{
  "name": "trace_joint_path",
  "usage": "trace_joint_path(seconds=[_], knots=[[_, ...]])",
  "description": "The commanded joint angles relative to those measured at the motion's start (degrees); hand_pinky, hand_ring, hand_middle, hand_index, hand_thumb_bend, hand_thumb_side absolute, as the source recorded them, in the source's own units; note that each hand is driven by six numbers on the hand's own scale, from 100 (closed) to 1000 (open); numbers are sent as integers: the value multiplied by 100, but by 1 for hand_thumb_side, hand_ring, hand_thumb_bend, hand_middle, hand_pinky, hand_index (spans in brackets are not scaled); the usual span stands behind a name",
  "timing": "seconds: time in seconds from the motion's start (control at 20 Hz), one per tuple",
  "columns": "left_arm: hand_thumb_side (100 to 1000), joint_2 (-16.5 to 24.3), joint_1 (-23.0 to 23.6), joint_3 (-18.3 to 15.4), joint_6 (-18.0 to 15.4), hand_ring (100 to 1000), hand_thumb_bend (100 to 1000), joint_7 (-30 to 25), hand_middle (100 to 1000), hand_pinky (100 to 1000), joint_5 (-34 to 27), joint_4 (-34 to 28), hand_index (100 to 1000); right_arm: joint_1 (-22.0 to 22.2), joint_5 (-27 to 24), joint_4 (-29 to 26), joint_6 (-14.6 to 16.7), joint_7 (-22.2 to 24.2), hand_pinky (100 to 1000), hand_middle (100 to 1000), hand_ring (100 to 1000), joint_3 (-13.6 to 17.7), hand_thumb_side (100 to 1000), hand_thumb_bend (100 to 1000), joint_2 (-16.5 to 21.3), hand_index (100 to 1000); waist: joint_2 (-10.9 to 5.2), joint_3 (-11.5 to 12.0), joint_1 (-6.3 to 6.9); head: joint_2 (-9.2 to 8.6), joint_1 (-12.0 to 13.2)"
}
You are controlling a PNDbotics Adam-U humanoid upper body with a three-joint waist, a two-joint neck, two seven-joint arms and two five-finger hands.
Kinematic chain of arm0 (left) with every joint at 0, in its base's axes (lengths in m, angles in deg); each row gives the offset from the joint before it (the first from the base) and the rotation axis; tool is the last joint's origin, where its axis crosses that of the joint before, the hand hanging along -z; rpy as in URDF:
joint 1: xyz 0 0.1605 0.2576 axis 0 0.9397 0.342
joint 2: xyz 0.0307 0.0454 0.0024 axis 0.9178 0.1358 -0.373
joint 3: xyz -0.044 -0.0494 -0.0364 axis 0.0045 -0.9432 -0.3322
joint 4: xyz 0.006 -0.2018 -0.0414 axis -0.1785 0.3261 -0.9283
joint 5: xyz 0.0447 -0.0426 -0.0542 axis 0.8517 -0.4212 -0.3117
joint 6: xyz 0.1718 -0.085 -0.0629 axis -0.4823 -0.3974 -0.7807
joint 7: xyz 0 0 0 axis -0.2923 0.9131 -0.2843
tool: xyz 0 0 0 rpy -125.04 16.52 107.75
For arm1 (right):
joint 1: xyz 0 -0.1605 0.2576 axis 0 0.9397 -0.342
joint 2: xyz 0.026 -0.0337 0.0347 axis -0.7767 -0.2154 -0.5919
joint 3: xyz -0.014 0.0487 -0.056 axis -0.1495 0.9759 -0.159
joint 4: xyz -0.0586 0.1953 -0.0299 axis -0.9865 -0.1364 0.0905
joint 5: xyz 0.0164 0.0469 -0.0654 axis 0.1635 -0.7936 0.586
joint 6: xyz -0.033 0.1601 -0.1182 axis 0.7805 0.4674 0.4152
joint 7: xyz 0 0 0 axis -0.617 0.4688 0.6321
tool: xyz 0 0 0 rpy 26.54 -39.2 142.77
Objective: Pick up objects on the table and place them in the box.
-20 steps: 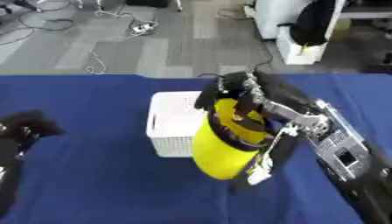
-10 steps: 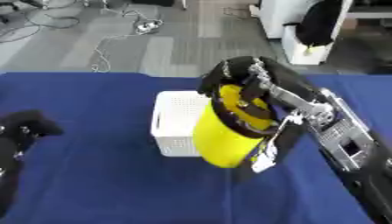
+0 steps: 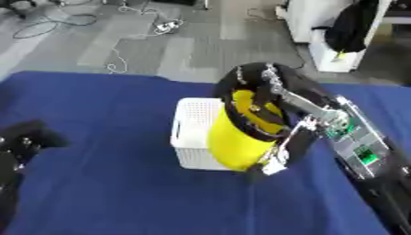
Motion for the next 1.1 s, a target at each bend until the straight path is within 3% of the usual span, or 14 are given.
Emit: trace_joint_path(seconds=[0.05, 0.7, 1.1], knots=[[826, 74, -71, -2, -10, 647, 195, -32, 606, 690, -40, -120, 808, -126, 98, 17, 942, 846, 100, 100, 100, 121, 453, 733, 140, 100, -58, 15, -9, -122, -68], [832, 58, -101, 20, -7, 647, 195, -52, 604, 686, -39, -120, 810, -289, 411, 252, 942, 477, 100, 100, 100, 249, 454, 731, 225, 100, 66, 45, -65, -197, -123], [837, 45, -101, 32, -10, 648, 193, -64, 603, 684, -35, -120, 811, -383, 631, 506, 942, 354, 100, 100, 100, 315, 455, 734, 238, 100, 165, 49, -63, -307, -401]])
